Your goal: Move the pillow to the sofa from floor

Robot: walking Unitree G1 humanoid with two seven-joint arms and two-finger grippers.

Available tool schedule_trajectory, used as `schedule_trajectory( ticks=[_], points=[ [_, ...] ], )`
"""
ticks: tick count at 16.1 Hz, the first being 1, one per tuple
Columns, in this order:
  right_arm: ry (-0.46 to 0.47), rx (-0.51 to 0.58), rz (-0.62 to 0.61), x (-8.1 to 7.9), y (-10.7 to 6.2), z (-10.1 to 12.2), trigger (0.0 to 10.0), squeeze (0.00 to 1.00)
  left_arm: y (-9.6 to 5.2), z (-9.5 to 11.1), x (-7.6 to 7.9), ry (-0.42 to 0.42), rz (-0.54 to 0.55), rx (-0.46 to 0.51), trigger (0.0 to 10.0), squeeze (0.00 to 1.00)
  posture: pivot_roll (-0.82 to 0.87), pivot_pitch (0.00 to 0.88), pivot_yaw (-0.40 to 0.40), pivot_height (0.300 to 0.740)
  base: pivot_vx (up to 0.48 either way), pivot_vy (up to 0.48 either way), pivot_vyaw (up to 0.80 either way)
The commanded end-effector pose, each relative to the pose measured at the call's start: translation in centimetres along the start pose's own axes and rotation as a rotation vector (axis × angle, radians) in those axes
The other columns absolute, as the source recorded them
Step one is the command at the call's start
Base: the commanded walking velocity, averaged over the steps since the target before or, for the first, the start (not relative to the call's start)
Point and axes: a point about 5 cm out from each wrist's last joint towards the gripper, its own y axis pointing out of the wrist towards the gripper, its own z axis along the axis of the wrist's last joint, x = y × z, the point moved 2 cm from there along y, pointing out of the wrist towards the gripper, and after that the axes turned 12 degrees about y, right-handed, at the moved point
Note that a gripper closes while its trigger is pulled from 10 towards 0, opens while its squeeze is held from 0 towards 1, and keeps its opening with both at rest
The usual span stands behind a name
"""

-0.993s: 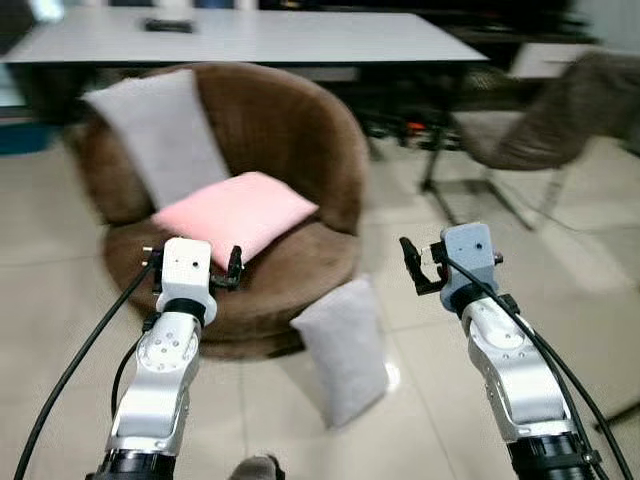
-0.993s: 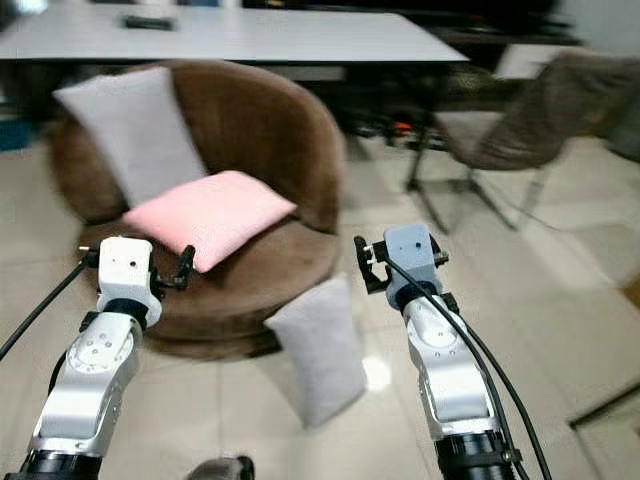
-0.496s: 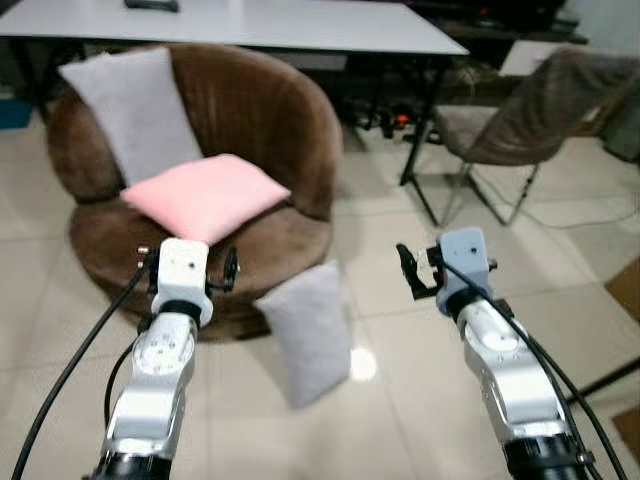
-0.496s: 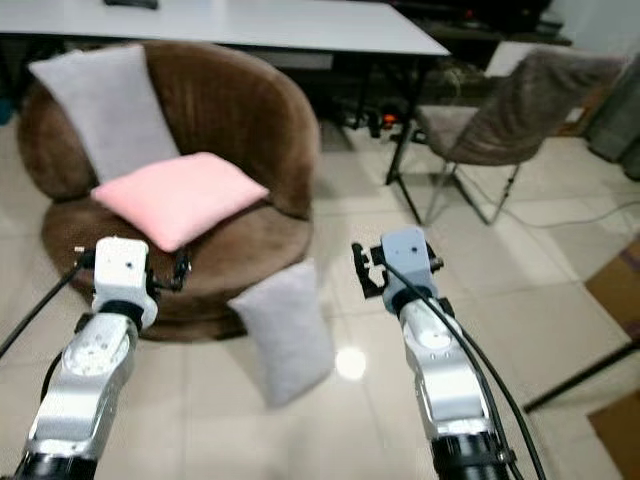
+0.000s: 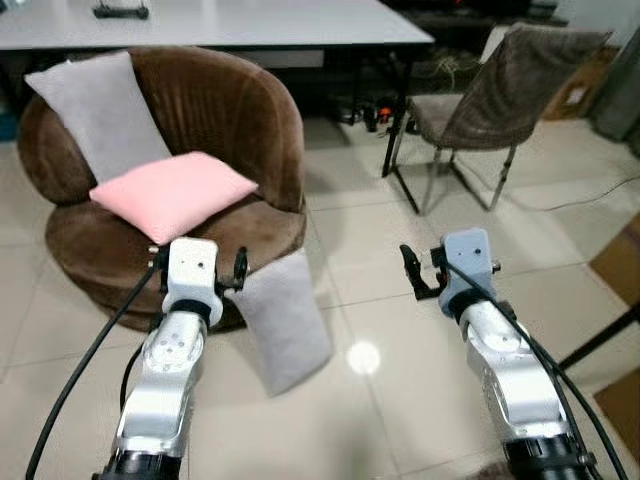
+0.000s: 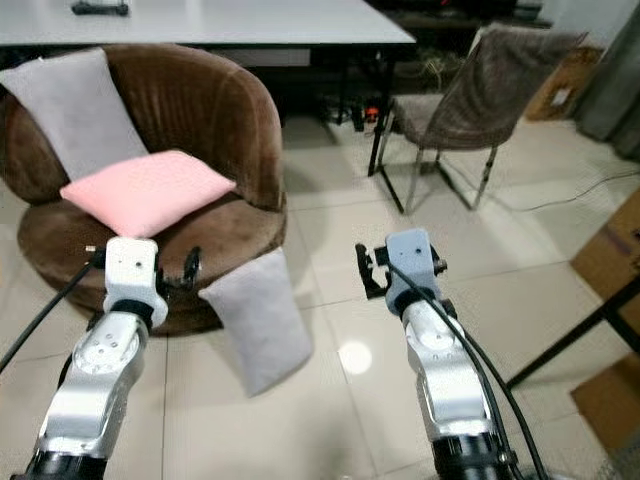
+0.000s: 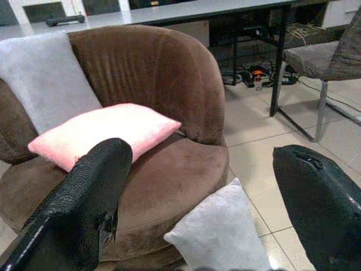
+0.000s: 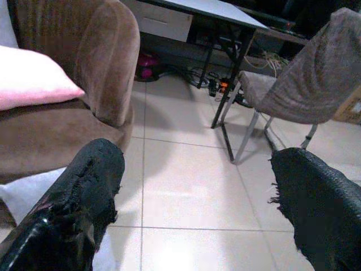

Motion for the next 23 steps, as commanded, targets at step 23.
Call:
schedule_trajectory(
  ticks=[23],
  points=[
    [-0.026, 0.056, 0.068, -1.1, 0.6, 0.9, 10.0, 0.00, 0.3, 0.3, -0.2, 0.012, -0.011, 0.021, 10.0, 0.98, -0.03, 0.000, -0.040, 0.740, 0.308, 0.000, 0.32]
  ],
)
